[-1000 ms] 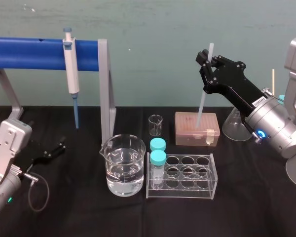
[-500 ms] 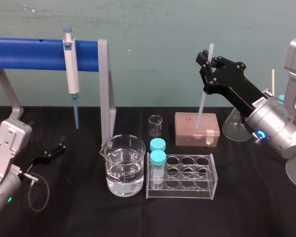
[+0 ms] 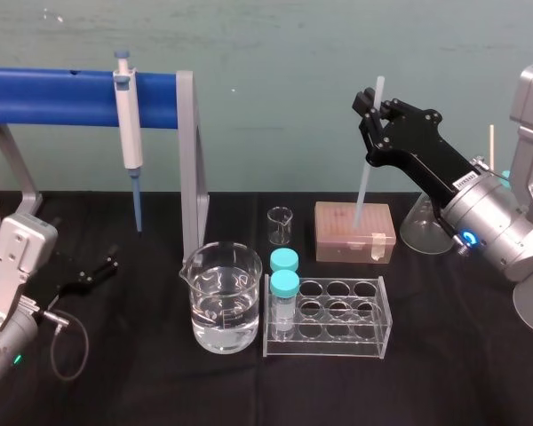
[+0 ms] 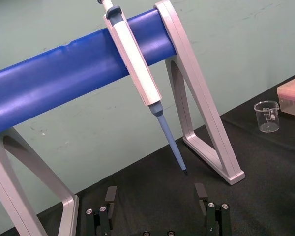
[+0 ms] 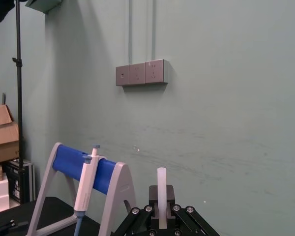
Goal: Pick up the stirring rod with one hand, then place it down.
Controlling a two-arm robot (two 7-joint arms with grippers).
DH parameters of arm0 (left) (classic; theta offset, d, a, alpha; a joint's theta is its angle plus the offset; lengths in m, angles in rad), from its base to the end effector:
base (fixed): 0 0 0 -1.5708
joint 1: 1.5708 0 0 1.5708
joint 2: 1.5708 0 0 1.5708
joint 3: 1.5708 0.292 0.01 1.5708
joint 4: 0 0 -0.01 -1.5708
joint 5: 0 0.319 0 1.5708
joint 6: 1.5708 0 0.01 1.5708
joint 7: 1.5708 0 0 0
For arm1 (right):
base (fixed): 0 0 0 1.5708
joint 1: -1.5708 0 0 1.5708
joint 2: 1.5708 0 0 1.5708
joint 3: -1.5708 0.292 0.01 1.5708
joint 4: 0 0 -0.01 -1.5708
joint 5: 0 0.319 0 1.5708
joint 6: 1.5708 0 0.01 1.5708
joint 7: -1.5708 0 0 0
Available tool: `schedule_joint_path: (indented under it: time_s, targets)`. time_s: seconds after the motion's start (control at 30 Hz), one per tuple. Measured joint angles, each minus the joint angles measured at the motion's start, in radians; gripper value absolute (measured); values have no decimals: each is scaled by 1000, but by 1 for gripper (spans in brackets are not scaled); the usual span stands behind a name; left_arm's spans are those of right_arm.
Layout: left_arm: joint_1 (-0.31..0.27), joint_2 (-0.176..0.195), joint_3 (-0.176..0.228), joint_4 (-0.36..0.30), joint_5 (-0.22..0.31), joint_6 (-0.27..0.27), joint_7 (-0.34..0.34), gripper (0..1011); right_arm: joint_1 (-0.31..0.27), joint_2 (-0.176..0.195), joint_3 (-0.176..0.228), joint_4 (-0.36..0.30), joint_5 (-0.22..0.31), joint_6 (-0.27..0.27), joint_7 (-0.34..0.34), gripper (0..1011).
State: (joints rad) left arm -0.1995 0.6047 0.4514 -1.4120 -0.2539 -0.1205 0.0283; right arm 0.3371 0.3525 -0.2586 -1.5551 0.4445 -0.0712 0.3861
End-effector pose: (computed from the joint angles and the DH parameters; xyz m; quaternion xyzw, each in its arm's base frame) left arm 0.3680 0.0811 -0.3058 0.1415 -0.1325 0.5799 0.7913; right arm 0.4142 -0.0248 -0.1913 0.1048 -0.1040 -0.4479 0.8818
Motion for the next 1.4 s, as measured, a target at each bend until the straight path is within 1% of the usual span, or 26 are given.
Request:
schedule_joint_path:
  time_s: [0.47, 0.93, 1.07, 1.13, 1.2, 1.23, 1.3, 1.4]
  targets:
    - [0, 0, 0, 0, 0, 0, 0, 1000, 7, -3, -4, 11, 2, -4, 7, 67]
    - [0, 0, 0, 0, 0, 0, 0, 1000, 2, 5, -3, 5, 11, -3, 15, 67]
    - [0, 0, 0, 0, 0, 0, 0, 1000, 4, 17, -3, 26, 56, -12, 77, 67]
    - [0, 0, 0, 0, 0, 0, 0, 1000, 11, 36, -10, 54, 114, -14, 161, 67]
    - [0, 0, 0, 0, 0, 0, 0, 1000, 12, 40, -12, 60, 121, -14, 174, 67]
    - [0, 0, 0, 0, 0, 0, 0, 1000, 14, 50, -19, 71, 136, -18, 204, 67]
    - [0, 0, 0, 0, 0, 0, 0, 1000, 17, 64, -30, 86, 145, -28, 238, 67]
    - [0, 0, 0, 0, 0, 0, 0, 1000, 18, 79, -46, 106, 147, -49, 268, 67]
